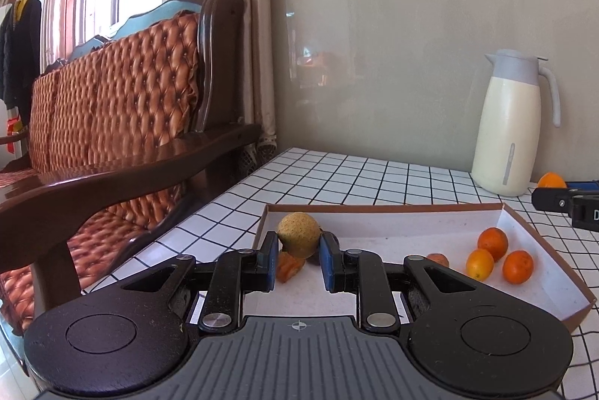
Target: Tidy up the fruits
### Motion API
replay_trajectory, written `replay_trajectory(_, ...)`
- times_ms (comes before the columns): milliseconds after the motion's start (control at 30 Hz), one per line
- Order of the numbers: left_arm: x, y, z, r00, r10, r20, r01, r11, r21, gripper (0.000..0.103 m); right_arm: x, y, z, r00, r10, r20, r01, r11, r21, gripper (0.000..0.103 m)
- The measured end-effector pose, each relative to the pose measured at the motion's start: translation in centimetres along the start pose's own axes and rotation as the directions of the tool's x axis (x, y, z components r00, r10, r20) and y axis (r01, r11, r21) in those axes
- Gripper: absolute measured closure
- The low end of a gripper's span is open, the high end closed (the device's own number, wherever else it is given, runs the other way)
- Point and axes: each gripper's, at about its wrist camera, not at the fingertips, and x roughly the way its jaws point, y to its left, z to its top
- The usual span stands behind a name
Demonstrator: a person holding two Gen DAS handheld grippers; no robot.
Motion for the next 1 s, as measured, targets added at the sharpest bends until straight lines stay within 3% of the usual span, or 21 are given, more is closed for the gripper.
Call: replay_trajectory(1000,6.9,-0.5,1.0,0.998,0.012,-0.056,-0.012,1.0,0.007,0.079,7.1,-2.0,0.5,0.997,0.01,-0.074,-0.009,1.0,0.018,0.079)
